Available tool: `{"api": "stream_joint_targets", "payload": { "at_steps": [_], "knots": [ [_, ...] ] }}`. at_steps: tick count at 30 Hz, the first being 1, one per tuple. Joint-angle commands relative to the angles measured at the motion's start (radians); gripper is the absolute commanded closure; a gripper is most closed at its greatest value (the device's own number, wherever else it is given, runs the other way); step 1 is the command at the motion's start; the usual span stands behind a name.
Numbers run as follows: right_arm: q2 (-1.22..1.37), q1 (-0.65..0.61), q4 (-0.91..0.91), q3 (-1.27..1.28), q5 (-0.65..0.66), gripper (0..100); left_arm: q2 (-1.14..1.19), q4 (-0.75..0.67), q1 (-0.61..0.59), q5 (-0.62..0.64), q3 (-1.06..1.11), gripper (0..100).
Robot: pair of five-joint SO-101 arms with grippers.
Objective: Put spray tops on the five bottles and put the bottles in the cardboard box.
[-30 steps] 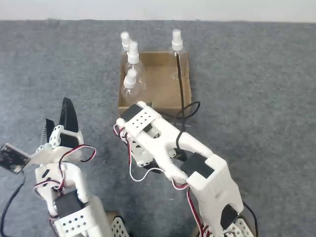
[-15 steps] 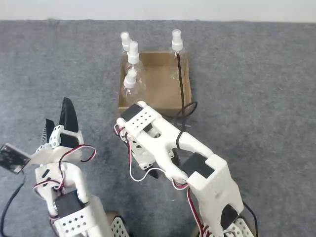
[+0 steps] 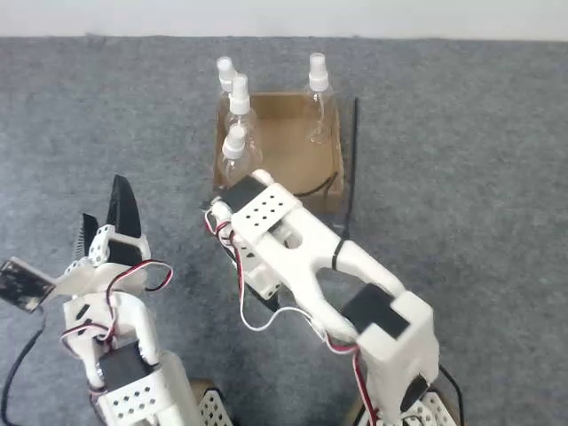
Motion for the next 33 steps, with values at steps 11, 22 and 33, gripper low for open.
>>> {"api": "stream_joint_targets", "payload": {
  "at_steps": [11,22,33],
  "knots": [
    [-0.375,0.021,0.035,0.098,0.083,99.2,-0.017,-0.034,0.0,0.003,-0.035,71],
    [-0.423,0.079,-0.326,0.362,0.086,99.2,-0.017,-0.034,0.0,0.003,-0.035,71],
    [-0.421,0.107,-0.599,0.545,0.086,99.2,-0.017,-0.034,0.0,0.002,-0.035,71]
  ]
}}
